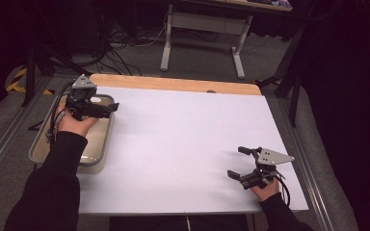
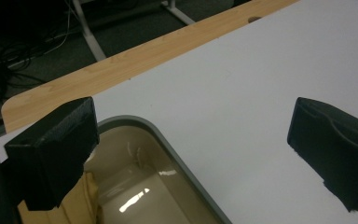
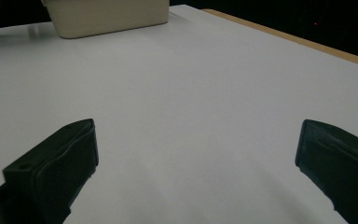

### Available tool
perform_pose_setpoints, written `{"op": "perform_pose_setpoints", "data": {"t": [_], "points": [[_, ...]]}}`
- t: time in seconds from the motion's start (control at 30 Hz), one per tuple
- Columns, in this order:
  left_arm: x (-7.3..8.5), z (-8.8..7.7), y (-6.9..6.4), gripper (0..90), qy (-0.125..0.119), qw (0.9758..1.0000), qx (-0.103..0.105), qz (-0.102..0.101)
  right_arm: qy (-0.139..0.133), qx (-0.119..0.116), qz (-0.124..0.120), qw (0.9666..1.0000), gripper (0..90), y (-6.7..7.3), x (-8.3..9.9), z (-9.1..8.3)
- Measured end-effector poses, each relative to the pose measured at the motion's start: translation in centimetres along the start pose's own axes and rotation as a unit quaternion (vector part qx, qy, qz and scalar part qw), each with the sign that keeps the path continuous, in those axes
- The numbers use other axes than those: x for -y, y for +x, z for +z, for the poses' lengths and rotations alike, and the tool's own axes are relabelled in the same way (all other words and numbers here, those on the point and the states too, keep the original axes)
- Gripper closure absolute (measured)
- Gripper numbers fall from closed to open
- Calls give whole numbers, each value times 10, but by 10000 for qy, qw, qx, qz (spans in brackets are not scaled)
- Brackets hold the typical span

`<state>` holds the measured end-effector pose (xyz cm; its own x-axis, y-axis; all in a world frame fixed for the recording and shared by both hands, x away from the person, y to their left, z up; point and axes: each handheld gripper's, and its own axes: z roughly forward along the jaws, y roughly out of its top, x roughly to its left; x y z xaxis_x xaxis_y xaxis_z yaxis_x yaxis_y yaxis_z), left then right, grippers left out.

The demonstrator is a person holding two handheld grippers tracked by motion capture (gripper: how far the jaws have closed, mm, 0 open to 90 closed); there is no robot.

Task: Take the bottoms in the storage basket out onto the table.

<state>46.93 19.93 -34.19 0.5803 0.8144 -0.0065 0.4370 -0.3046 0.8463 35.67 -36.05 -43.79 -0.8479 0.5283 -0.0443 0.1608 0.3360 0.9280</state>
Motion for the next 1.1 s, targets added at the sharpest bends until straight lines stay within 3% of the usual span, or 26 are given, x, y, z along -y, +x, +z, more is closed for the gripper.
{"op": "perform_pose_setpoints", "data": {"t": [0.33, 0.4, 0.5, 0.73, 0.77, 0.8, 0.83, 1.1], "points": [[2, 4, 12, 19, 291, 9992, -256, -53, 8, -12, 4, 10000, 0, 0, 0, 0], [3, 7, 15, 19, 602, 9964, -603, -45, 6, -13, 10, 10000, 0, 0, 0, 0], [4, 10, 20, 11, 904, 9922, -844, -131, 16, -30, 9, 10000, 0, -1, 0, 1], [9, 15, 31, 6, 1195, 9874, -1000, -268, 22, -39, 6, 10000, 0, 0, 0, 1], [9, 16, 33, 6, 1239, 9861, -1065, -307, 20, -42, 8, 10000, 0, 0, 0, 1], [11, 18, 36, 6, 1332, 9830, -1203, -390, 23, -45, 4, 10000, 0, 0, 0, 1], [12, 20, 38, 6, 1355, 9819, -1264, -401, 21, -46, 6, 10000, 0, 0, 0, 1], [17, 27, 48, 6, 1557, 9771, -1329, -576, 24, -48, 3, 10000, 0, 0, 0, 1]]}}
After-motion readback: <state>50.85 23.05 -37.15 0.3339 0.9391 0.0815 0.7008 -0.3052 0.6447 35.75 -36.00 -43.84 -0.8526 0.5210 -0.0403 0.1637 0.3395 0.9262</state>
